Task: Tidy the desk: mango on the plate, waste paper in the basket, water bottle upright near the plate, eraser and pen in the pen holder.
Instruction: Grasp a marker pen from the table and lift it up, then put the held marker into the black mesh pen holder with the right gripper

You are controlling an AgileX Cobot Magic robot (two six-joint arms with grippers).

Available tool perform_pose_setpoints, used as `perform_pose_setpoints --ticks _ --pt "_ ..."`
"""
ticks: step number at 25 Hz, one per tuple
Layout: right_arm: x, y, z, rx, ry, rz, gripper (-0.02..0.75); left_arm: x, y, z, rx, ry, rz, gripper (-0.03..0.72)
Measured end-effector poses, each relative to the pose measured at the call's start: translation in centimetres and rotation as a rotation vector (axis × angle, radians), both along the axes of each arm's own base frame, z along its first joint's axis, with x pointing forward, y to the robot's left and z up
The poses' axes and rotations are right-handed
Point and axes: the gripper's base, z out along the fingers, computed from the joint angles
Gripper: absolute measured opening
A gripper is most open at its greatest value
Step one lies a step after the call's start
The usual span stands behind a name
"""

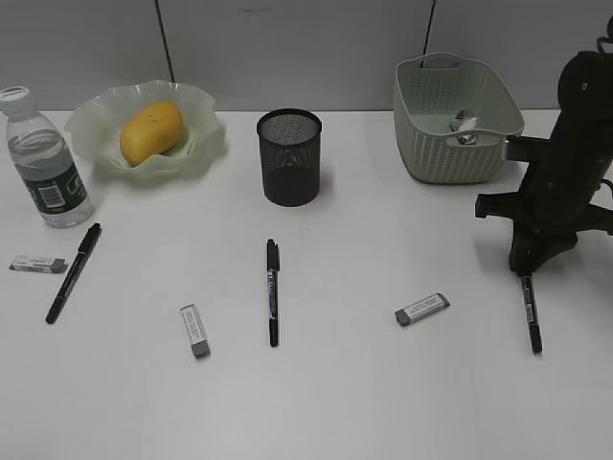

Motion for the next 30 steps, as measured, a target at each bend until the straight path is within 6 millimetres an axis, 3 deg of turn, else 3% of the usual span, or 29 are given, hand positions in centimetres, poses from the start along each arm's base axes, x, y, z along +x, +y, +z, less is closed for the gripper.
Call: perform_pose_setpoints --ticks 6,14,18,24,30 --pt "1.1 2.7 5.2 0.131 -0.148 0.102 0.148 0.0 0.0 0.0 0.000 0.000 0.000 0.482" --pt "3.9 12.2 14.3 0.247 -0.559 0.318 0.146 0.0 0.0 0.0 0.001 0.000 0.000 0.481" --pt "4.5 15.8 17.7 0.303 -0.820 0.354 0.146 0.0 0.0 0.0 0.001 0.000 0.000 0.481" --pt "4.3 19.1 19.1 0.341 -1.053 0.392 0.146 0.0 0.0 0.0 0.001 0.000 0.000 0.481" --pt "5.2 21.7 15.7 0.297 -1.148 0.481 0.146 0.0 0.0 0.0 0.001 0.000 0.000 0.481"
